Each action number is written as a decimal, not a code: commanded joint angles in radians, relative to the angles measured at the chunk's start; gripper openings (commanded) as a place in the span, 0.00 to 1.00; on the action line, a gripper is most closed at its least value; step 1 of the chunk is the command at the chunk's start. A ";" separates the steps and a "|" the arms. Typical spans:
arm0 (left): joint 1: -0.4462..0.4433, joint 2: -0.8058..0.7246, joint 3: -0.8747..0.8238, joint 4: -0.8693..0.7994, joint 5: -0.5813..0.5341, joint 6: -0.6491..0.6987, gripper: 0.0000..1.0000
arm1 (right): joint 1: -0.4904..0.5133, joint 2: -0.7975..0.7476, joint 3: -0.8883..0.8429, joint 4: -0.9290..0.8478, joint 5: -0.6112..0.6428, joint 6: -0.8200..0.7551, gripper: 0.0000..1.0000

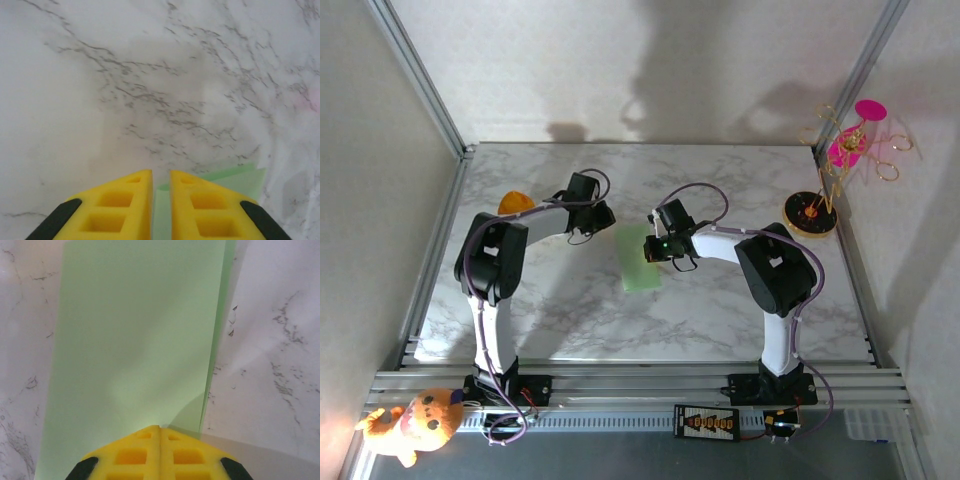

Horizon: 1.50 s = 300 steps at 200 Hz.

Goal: Fold a paper plane with a square sheet of paper (pick it up from the middle)
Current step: First fold the square sheet of paper in half at the center of the table.

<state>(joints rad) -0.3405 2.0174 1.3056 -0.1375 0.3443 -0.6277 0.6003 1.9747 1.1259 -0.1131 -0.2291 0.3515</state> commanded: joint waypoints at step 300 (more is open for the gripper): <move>-0.004 -0.332 -0.273 0.129 -0.113 -0.164 0.44 | 0.003 -0.097 -0.147 -0.096 0.047 0.467 0.05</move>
<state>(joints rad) -0.3416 1.7809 1.1252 -0.0669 0.2592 -0.7254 0.6003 1.8893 1.0172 -0.0204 -0.2344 0.6857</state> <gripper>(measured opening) 0.426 0.056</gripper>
